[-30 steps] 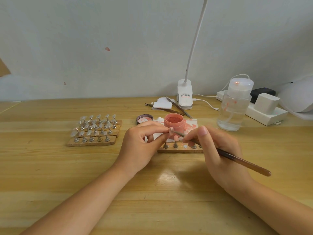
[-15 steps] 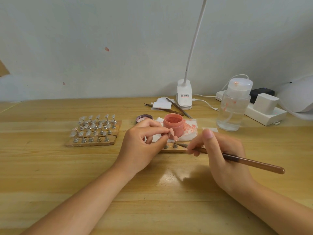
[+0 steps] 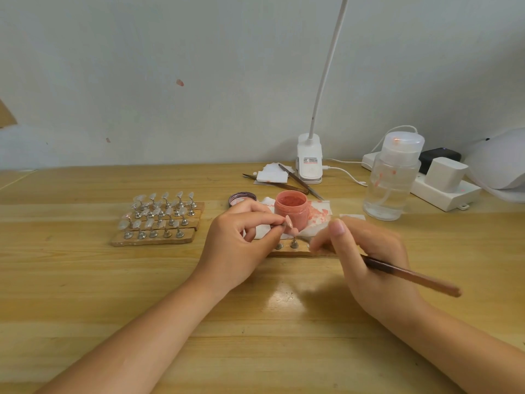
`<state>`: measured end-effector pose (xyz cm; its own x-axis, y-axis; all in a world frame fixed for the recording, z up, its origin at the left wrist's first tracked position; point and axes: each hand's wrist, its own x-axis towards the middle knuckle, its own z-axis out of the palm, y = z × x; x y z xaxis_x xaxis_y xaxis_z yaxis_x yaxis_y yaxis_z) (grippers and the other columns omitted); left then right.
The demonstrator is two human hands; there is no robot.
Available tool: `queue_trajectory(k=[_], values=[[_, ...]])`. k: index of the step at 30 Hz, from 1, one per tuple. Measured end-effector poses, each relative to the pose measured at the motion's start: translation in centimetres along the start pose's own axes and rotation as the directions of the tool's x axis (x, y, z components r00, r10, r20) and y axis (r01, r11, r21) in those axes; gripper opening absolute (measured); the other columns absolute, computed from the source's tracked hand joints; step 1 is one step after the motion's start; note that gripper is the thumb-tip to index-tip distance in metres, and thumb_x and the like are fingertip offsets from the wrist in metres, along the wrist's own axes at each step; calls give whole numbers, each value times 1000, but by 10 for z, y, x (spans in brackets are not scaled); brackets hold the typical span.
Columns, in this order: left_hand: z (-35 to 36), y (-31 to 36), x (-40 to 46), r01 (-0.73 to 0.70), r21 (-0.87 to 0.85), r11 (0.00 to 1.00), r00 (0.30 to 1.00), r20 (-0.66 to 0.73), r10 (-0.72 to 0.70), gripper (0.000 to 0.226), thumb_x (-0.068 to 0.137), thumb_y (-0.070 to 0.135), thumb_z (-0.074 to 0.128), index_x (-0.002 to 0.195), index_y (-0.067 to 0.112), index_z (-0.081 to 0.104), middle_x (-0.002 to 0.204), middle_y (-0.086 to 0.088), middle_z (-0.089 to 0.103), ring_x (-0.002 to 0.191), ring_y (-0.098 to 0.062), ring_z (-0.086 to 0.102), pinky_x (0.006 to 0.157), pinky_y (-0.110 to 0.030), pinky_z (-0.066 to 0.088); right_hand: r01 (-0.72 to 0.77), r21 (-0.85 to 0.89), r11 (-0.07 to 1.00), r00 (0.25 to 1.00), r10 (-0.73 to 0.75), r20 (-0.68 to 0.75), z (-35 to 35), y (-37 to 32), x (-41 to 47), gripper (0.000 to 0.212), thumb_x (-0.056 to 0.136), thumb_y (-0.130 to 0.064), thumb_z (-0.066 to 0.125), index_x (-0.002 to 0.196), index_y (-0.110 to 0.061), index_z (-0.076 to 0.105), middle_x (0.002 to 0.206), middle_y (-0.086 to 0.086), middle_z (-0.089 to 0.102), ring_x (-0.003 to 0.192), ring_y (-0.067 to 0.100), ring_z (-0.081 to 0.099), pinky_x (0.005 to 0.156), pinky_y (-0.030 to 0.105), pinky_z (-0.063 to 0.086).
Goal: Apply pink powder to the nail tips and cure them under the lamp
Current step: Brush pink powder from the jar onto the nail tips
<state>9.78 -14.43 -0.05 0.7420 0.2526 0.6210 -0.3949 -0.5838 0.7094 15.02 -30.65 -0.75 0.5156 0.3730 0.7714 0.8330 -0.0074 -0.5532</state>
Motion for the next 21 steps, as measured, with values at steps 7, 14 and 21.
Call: queue_trajectory(k=[7, 14, 21], values=[[1, 1, -1, -17, 15, 1000, 1000, 16, 17, 29, 73, 0, 71, 88, 25, 67, 65, 14, 54, 49, -1, 42, 55, -27, 33, 30, -66, 997, 999, -31, -11, 1, 0, 2, 50, 95, -40, 34, 73, -11, 68, 72, -15, 61, 68, 3, 58, 61, 17, 44], [0, -2, -1, -38, 50, 998, 999, 25, 37, 26, 74, 1, 71, 89, 21, 68, 69, 14, 53, 48, -6, 38, 56, -24, 36, 44, -62, 997, 999, -45, -15, 0, -1, 1, 47, 96, -38, 34, 76, -13, 68, 74, -16, 59, 70, 2, 57, 63, 16, 42], [0, -3, -1, -25, 49, 998, 999, 32, 24, 25, 74, 1, 70, 89, 20, 69, 69, 13, 54, 48, -12, 36, 53, -23, 33, 41, -35, 999, 999, -42, -28, -1, -1, 1, 50, 96, -37, 32, 71, -11, 66, 71, -16, 58, 67, 0, 57, 61, 14, 42]])
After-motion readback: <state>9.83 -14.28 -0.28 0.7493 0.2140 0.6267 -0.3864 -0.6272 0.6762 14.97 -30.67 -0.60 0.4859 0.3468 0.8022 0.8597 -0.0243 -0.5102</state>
